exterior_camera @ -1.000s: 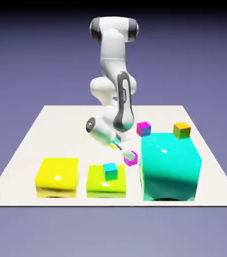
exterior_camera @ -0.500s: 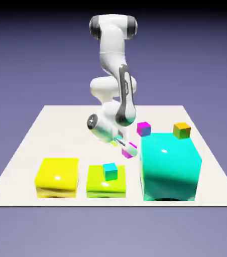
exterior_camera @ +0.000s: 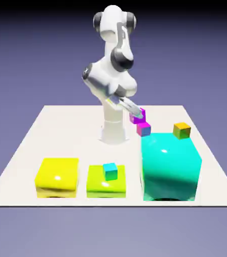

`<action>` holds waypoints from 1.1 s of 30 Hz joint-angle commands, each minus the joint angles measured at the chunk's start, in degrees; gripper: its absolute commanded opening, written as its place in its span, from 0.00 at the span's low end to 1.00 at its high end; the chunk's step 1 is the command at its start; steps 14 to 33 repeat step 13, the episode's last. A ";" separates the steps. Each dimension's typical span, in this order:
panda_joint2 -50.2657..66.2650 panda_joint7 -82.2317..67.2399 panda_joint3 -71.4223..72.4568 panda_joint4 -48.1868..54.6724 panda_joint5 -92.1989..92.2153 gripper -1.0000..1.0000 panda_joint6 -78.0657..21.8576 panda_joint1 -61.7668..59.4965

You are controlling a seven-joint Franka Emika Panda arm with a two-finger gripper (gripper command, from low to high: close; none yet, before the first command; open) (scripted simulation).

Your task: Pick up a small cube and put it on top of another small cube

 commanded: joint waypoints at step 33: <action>-2.92 7.00 7.36 -3.75 5.01 1.00 1.95 -4.69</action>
